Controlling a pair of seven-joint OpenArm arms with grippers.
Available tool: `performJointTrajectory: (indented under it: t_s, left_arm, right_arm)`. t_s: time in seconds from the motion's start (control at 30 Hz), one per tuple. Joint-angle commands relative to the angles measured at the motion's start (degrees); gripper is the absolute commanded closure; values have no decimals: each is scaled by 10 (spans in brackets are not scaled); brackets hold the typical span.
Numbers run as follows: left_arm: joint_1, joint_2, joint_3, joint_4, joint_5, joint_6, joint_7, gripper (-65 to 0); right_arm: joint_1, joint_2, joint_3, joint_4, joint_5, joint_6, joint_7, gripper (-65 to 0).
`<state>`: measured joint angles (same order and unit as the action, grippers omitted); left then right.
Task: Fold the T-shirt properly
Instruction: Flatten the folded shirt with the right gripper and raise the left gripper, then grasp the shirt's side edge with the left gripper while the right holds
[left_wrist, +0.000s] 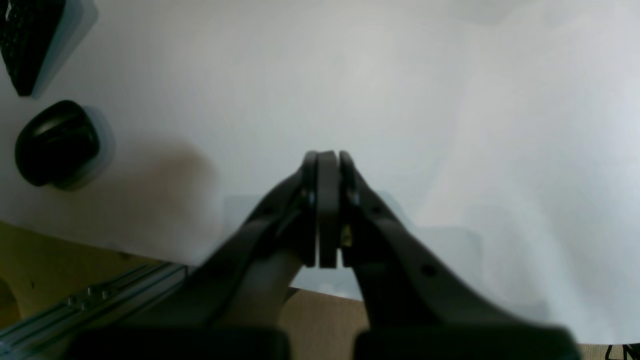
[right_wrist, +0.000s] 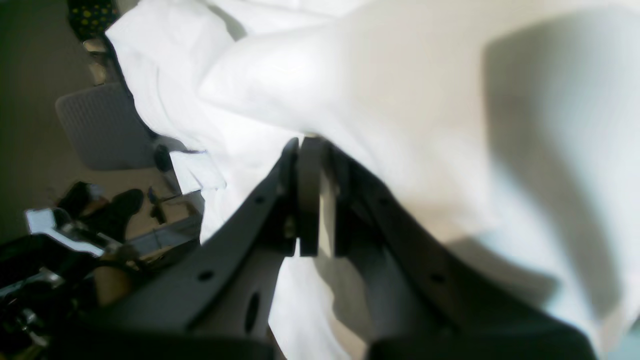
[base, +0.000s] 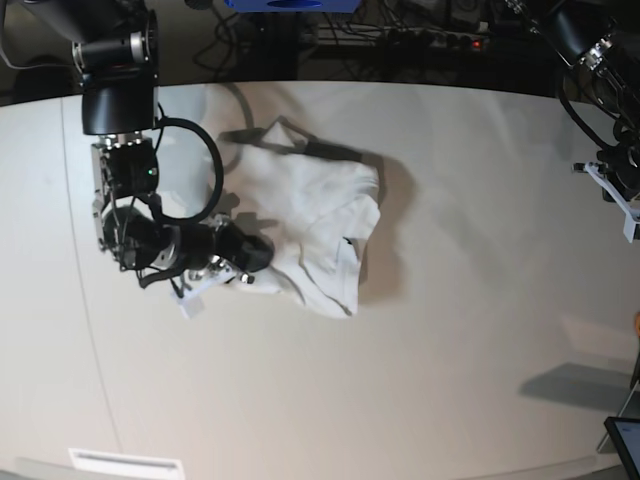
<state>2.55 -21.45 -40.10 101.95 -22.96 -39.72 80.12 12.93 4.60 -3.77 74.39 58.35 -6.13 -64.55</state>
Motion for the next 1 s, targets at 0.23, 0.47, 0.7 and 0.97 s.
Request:
performJointTrajectory:
  t_s: [0.23,0.47,0.7,0.97]
  left_arm:
    - [-1,-9,15,12,-2,-3,-7,0]
    - [61,8,108,119,-2,-3,-7,0]
    - [92,49,226,126,-1,-3,-7,0]
    - [98,110,330,126,1,-3,-6,0]
  right_arm:
    - [-15,9,5,166,6,-32,-10,-32]
    - [-70,61,5,257,3,-112,1,-30]
    - [-103,101,5,260,-45,-115,70,-30]
    - [-110,99,4,262,-166,-115,90,-30]
